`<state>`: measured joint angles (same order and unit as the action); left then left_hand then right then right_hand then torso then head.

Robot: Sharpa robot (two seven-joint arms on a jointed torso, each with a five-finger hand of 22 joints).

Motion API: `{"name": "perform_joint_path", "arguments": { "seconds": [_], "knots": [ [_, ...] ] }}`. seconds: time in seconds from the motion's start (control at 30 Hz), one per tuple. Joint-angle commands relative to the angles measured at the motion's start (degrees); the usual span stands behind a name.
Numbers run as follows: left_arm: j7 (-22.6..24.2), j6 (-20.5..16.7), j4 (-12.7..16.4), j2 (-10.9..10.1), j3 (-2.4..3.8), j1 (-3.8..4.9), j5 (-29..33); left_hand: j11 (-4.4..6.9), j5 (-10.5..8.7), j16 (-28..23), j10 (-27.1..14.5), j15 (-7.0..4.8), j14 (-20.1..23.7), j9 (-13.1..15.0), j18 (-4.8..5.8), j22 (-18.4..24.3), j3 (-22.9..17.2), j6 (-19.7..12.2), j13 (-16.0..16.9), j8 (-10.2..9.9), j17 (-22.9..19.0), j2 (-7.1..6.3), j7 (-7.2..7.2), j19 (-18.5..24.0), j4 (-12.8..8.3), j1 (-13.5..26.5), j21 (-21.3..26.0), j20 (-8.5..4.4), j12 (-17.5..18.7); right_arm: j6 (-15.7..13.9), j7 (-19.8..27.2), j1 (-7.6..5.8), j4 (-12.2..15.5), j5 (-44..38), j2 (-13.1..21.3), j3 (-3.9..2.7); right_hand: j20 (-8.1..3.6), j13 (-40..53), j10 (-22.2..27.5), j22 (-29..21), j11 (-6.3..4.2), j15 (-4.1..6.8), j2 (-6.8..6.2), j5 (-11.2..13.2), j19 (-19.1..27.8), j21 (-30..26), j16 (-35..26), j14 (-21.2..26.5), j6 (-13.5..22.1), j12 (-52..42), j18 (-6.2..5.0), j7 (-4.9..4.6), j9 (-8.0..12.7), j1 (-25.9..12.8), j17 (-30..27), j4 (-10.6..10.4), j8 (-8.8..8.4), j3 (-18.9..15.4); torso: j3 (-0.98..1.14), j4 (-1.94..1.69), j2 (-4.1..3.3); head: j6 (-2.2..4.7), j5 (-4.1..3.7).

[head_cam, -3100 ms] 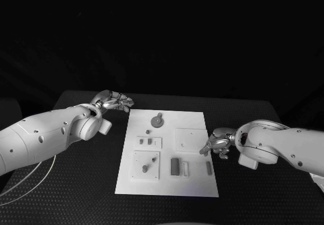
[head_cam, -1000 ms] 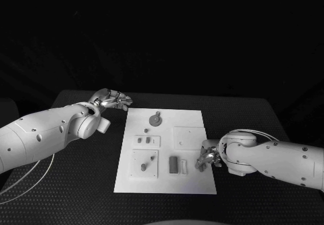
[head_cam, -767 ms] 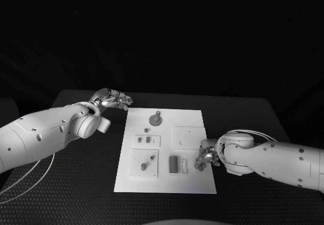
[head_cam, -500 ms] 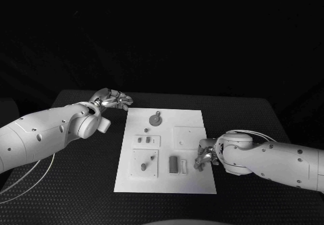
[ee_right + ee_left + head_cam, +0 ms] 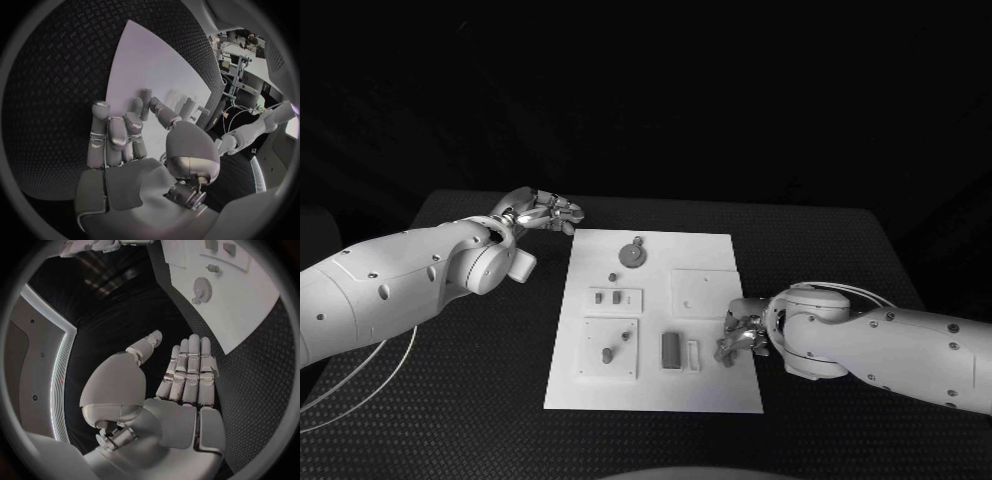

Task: Assemble the parts on the task board

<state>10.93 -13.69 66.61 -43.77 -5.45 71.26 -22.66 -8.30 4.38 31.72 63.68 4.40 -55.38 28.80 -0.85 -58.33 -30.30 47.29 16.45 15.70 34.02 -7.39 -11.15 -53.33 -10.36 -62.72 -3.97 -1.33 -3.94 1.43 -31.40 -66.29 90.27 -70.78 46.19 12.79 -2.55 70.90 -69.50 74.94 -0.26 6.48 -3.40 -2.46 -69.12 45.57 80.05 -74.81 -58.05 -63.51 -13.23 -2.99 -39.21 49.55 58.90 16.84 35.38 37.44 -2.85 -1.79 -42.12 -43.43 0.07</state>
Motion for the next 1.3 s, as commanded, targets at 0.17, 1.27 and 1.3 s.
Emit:
{"name": "perform_joint_path", "arguments": {
  "seconds": [0.17,1.27,1.3],
  "knots": [
    [0.3,0.68,0.14,-0.03,0.02,0.07,0.24,0.11,-0.26,-0.36,-0.4,0.08,-0.47,-0.02,0.32,0.08,0.05,-0.36,-0.08,0.23,0.07,0.07,-0.09,-0.13,0.39,0.58,-0.04,0.13,-0.17,5.36,-1.03,1.76,1.2,3.48,1.15,1.4,0.6,-1.4,1.8,0.98,1.16,-1.16,1.54,-0.25,0.91,0.02,-1.06,1.14,6.12,2.09,-1.76,-4.41,1.08,0.2,-1.95,-0.36,-26.36,-1.54,0.05,0.05,0.0,-0.16,0.11],
    [0.25,0.59,0.31,-0.27,0.01,0.08,0.24,0.14,-0.25,-0.47,-0.34,0.04,-0.57,-0.02,0.29,0.08,0.06,-0.32,-0.09,0.29,0.27,0.08,-0.06,-0.17,0.36,0.46,-0.06,0.09,-0.2,-6.31,1.66,1.5,3.25,9.41,2.75,1.4,0.49,-3.39,0.39,1.19,0.95,-1.06,3.36,-0.27,0.79,0.46,-0.45,0.46,4.32,2.61,-1.77,-4.17,1.76,7.87,-1.66,0.02,-25.6,0.42,-0.06,-0.02,0.05,-0.4,-0.05],
    [0.25,0.58,0.33,-0.28,0.01,0.08,0.24,0.14,-0.25,-0.47,-0.33,0.04,-0.58,-0.02,0.29,0.08,0.06,-0.32,-0.09,0.29,0.28,0.08,-0.06,-0.17,0.36,0.46,-0.07,0.09,-0.2,-6.46,1.76,1.29,3.39,10.08,2.82,1.4,0.48,-3.4,0.34,1.18,0.93,-1.05,3.41,-0.27,0.78,0.49,-0.41,0.39,4.28,2.6,-1.77,-4.16,1.77,7.89,-1.56,0.01,-25.59,0.38,-0.05,-0.02,0.0,-0.37,-0.05]
  ]
}}
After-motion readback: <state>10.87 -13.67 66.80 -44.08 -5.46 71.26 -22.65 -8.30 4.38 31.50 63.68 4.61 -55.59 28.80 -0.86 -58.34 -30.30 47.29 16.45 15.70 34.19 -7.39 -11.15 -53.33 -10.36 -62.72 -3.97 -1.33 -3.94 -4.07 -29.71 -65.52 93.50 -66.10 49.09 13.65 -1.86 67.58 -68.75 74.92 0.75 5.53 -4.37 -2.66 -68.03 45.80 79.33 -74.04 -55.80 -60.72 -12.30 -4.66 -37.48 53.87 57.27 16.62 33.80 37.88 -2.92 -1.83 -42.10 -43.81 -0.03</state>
